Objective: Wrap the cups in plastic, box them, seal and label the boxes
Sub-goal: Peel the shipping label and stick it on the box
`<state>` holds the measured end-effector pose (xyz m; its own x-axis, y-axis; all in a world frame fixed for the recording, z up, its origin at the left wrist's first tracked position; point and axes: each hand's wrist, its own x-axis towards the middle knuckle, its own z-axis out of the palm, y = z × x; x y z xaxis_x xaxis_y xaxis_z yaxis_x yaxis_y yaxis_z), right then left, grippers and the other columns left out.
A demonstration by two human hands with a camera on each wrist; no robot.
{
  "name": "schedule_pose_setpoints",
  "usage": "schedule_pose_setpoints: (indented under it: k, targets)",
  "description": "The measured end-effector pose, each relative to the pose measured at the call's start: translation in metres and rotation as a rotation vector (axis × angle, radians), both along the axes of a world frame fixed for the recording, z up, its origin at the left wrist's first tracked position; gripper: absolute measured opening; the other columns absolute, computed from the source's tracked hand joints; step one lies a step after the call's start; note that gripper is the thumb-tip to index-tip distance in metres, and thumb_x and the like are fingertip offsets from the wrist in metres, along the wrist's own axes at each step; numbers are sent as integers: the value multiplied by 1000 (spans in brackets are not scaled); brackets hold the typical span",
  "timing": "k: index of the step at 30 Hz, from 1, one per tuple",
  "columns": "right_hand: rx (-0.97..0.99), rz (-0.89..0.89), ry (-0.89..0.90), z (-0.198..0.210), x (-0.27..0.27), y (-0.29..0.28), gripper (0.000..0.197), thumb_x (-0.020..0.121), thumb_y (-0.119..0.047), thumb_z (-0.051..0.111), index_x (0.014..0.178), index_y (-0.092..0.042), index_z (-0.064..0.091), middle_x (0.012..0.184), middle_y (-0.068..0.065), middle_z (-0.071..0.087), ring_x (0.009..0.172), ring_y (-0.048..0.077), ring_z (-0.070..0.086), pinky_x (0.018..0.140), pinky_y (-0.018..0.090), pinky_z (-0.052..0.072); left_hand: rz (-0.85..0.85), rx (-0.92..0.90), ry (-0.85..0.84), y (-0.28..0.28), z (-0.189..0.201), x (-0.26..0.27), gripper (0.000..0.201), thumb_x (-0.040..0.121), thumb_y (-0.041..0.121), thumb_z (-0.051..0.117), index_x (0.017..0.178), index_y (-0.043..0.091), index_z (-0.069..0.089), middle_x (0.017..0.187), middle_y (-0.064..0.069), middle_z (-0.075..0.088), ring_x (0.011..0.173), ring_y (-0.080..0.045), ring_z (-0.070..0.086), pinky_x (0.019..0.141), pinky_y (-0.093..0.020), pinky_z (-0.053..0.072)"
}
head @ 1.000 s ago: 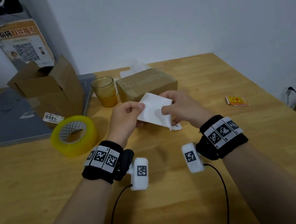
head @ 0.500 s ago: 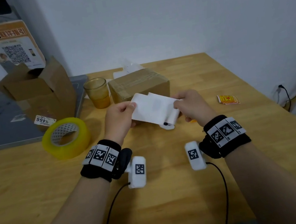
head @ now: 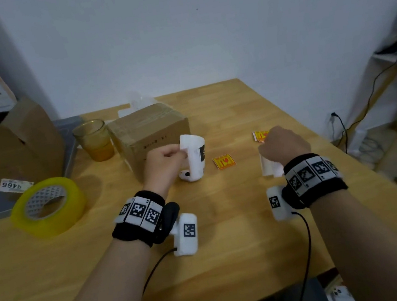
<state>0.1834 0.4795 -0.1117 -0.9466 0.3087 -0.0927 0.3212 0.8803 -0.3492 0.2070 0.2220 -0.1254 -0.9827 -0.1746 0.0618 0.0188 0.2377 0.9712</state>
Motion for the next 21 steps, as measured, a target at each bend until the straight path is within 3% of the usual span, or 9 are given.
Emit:
schedule_pose_setpoints:
  k: [3,5,7,9,11,13,15,17,21]
  targets:
    - [-49,67,91,5,-3,-4,30,95,-21,54,120,-16,69,133,9,60,120,36,56,94,42,51,-15,-11,-1,2,4,2,14,93,20,72,87,31,77,68,21,69,57,10,58,56,-14,42]
    - [-225,185,210,13,-4,-14,33,97,-22,56,127,-22,70,132,0,64,125,24,57,100,36,48,-7,0,9,-1,8,5,10,94,21,72,89,26,79,70,16,71,57,3,59,48,-12,40]
    - [-459,320,271,23,-2,-33,23,99,-26,60,116,-23,76,113,-6,71,107,5,63,86,25,47,-8,17,16,-7,11,9,14,97,20,67,91,23,80,75,6,75,58,-6,63,44,-17,38]
    - [-582,411,253,29,-2,-56,18,99,-33,64,103,-23,78,91,-7,73,69,-7,61,63,19,42,-5,22,41,-15,14,14,21,97,18,62,96,26,81,83,3,78,62,-9,66,45,-22,39]
    - [-626,467,202,33,-2,-80,19,98,-38,66,95,-23,77,76,-7,70,51,3,51,49,19,38,17,67,83,-23,19,19,24,98,14,61,96,26,82,88,5,80,72,-7,71,51,-23,50]
    - [-682,514,154,34,-4,-98,23,97,-45,66,93,-25,76,77,-7,69,58,11,52,47,24,40,38,159,120,-32,26,23,23,98,7,64,96,21,82,91,4,80,79,-6,74,60,-24,59]
    - [-728,592,61,34,-6,-114,29,95,-56,65,102,-30,75,90,-11,72,75,11,63,57,29,50,70,194,173,-43,31,25,23,95,1,65,99,18,80,92,4,79,77,-4,74,57,-18,54]
    - [-831,703,-52,31,-9,-130,36,93,-59,67,110,-29,76,99,-11,75,91,13,68,72,35,54,92,200,212,-56,35,22,27,91,-3,65,102,16,80,95,2,80,85,-9,75,62,-19,55]
    - [-1064,753,-25,26,-21,-156,40,81,-44,81,105,-12,77,101,5,79,90,26,69,84,47,54,79,245,201,-75,39,17,34,94,-4,57,106,18,80,102,-3,80,94,-18,75,73,-30,59]
